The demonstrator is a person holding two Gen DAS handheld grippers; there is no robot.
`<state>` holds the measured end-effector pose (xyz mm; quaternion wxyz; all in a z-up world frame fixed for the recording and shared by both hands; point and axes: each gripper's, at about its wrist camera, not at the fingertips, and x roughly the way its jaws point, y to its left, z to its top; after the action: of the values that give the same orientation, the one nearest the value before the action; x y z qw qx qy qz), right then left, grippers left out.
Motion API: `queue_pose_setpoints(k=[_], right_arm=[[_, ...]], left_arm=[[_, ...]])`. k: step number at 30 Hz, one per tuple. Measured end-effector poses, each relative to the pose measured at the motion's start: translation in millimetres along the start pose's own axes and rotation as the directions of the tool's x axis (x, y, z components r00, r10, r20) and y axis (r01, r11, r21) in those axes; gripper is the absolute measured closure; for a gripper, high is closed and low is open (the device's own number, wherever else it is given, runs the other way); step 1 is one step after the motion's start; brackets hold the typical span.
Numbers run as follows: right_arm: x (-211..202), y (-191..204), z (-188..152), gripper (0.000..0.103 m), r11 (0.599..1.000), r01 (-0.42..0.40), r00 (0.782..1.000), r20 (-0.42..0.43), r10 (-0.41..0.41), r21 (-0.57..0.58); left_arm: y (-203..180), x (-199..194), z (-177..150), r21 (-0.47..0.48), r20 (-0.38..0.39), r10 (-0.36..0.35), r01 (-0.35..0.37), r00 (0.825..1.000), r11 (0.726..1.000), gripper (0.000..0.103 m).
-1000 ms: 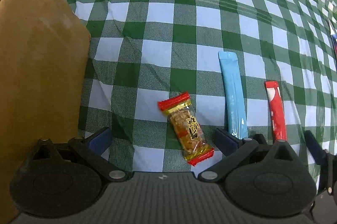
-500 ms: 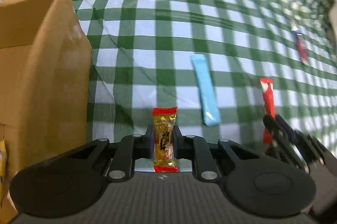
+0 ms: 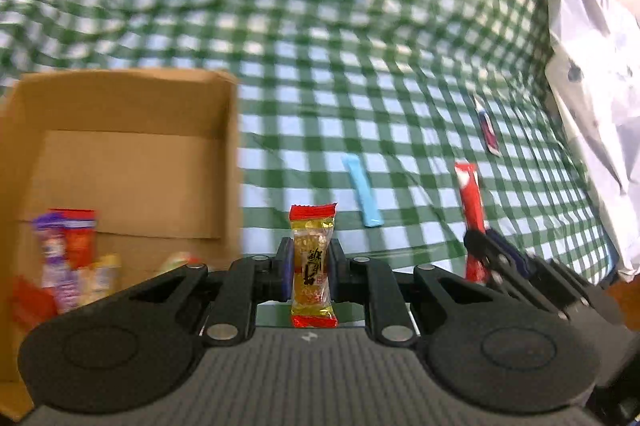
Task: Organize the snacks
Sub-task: 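Carry the red packet and gold candy over the box with both tools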
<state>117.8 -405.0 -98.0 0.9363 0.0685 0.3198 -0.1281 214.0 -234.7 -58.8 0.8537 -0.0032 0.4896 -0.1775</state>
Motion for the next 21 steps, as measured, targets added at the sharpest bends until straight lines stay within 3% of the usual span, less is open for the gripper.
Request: queue_pose_setpoints(k=[5, 10, 21], right_arm=[[-54.7, 55.2, -3.6, 0.09, 0.993, -0.11, 0.994, -0.002, 0.11, -0.035], [-95.0, 109.9, -19.9, 0.09, 0.972, -0.228, 0.973, -0.048, 0.225, -0.065], [-162.5, 188.4, -46.4, 0.09, 0.92, -0.342, 0.94, -0.086, 0.331, -0.192]], left_arm=[[51.4, -54.0, -23.7, -0.029, 0.046, 0.077, -0.076, 0.996, 0.997, 0.085], [97.7, -93.4, -54.6, -0.079, 0.053, 0.126, -0.122, 0.991, 0.989, 0.085], [157.3, -156.5, -111.5, -0.18, 0.098, 0.176, -0.156, 0.98, 0.971, 0.085]])
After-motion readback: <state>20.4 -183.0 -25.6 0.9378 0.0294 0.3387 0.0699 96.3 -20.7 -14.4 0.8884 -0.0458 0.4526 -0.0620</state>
